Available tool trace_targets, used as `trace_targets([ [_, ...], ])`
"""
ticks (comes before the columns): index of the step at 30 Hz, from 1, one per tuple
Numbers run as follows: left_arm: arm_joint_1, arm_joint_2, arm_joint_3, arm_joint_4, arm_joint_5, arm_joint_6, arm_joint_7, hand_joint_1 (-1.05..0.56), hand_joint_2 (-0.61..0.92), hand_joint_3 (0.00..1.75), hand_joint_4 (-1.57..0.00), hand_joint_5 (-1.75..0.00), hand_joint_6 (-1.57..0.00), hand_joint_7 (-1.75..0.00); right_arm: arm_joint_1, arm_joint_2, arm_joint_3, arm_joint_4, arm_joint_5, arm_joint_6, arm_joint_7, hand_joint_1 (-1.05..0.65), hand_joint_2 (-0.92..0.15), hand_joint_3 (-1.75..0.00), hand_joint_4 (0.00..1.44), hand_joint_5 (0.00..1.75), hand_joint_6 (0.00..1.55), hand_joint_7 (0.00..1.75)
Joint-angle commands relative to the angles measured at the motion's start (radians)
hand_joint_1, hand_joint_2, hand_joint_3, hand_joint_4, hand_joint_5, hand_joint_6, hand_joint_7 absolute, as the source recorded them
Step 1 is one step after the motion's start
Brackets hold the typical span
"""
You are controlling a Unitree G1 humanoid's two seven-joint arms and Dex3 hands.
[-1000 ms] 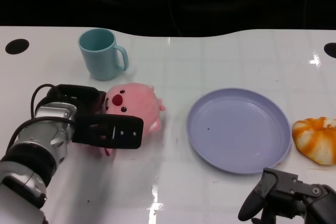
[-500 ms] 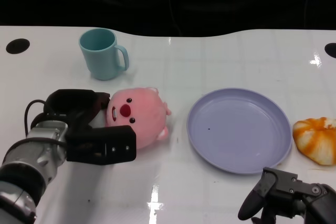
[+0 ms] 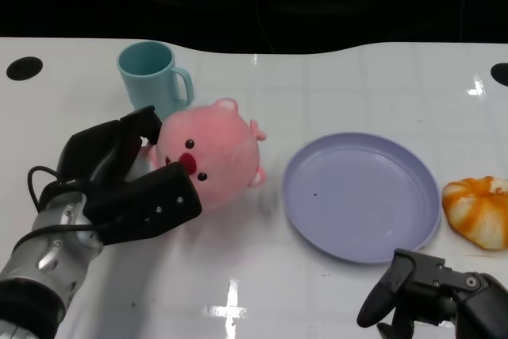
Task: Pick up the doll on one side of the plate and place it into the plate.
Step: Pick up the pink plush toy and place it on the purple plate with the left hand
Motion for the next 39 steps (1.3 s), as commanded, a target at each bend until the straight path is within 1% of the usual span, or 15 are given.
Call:
trace_targets([
  [1, 0.039, 0.019, 0.030, -0.090, -0.028, 0.021, -0.047, -0.14, 0.46, 1.23, -0.97, -1.75, -0.76, -1.75, 0.004, -0.004, 0.001, 0.007, -0.005, -0.011, -0.005, -0.13, -0.54, -1.08, 0.64, 1.69, 0.59, 1.35],
  [5, 0.053, 0.004, 0.036, -0.199, -0.032, 0.063, -0.099, -0.14, 0.39, 1.32, -0.97, -1.75, -0.78, -1.75, 0.006, -0.008, -0.003, 0.004, -0.004, -0.011, -0.001, -0.13, -0.53, -1.10, 0.64, 1.68, 0.59, 1.34],
  [6, 0.051, -0.003, 0.035, -0.221, -0.033, 0.073, -0.112, -0.15, 0.39, 1.33, -0.98, -1.75, -0.78, -1.75, 0.005, -0.010, -0.003, 0.002, -0.005, -0.010, 0.000, -0.14, -0.53, -1.10, 0.64, 1.68, 0.59, 1.34],
  [12, 0.019, -0.051, 0.017, -0.292, -0.023, 0.119, -0.176, -0.19, 0.39, 1.32, -0.98, -1.75, -0.78, -1.75, 0.005, -0.016, -0.005, 0.007, -0.003, -0.016, 0.007, -0.15, -0.55, -1.08, 0.63, 1.68, 0.58, 1.34],
  [19, -0.064, -0.133, -0.028, -0.258, 0.003, 0.133, -0.191, -0.22, 0.39, 1.32, -0.99, -1.75, -0.78, -1.75, 0.008, -0.017, -0.002, 0.007, -0.009, -0.012, 0.006, -0.15, -0.56, -1.06, 0.63, 1.66, 0.58, 1.33],
  [27, -0.135, -0.203, -0.082, -0.227, 0.036, 0.166, -0.209, -0.21, 0.37, 1.32, -1.00, -1.75, -0.77, -1.75, 0.009, -0.007, 0.016, 0.005, -0.014, -0.015, 0.000, -0.15, -0.56, -1.04, 0.63, 1.68, 0.59, 1.33],
  [32, -0.196, -0.246, -0.124, -0.157, 0.063, 0.165, -0.212, -0.21, 0.35, 1.31, -0.99, -1.75, -0.76, -1.75, 0.015, -0.006, 0.030, -0.004, -0.030, -0.019, -0.006, -0.17, -0.57, -1.04, 0.63, 1.67, 0.59, 1.33],
  [36, -0.251, -0.284, -0.145, -0.094, 0.078, 0.178, -0.213, -0.23, 0.37, 1.28, -0.98, -1.75, -0.71, -1.75, 0.018, -0.002, 0.037, -0.010, -0.032, -0.015, -0.008, -0.18, -0.57, -1.03, 0.63, 1.67, 0.58, 1.33],
  [39, -0.291, -0.315, -0.160, -0.037, 0.082, 0.178, -0.205, -0.22, 0.38, 1.23, -0.97, -1.75, -0.72, -1.75, 0.018, -0.001, 0.039, -0.008, -0.033, -0.020, -0.009, -0.19, -0.58, -1.02, 0.63, 1.67, 0.59, 1.32],
])
